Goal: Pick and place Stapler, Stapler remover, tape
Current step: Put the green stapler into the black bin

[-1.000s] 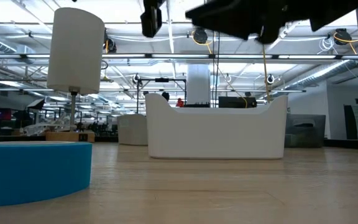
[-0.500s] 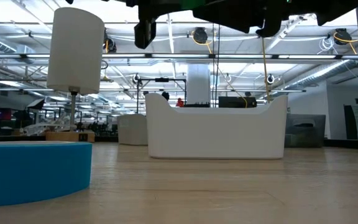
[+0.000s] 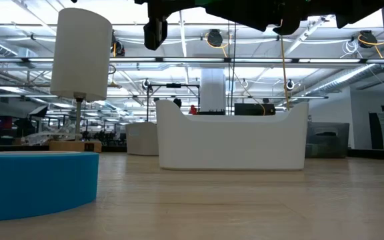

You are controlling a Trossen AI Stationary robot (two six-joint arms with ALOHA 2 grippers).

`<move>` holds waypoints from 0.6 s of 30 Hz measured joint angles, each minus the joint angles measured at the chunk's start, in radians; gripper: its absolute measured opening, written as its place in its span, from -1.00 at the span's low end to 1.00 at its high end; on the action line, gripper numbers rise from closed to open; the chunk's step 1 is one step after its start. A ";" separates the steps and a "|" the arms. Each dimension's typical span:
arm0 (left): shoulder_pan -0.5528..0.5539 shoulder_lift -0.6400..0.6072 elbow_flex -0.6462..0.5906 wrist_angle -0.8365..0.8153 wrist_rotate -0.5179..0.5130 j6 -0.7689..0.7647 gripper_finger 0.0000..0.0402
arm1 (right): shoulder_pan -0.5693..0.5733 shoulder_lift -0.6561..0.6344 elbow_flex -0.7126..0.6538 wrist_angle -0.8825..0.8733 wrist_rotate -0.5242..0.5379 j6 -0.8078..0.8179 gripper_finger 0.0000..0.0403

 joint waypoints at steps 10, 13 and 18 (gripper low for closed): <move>0.000 0.000 0.000 0.000 -0.001 0.001 -0.62 | 0.028 0.000 0.002 0.001 0.004 0.008 0.26; 0.004 0.002 0.000 -0.014 -0.030 0.003 -0.62 | 0.045 -0.001 0.005 0.018 -0.010 0.010 0.26; 0.003 0.002 -0.001 -0.006 -0.038 0.001 -0.62 | 0.059 0.000 0.006 0.011 -0.010 0.006 0.26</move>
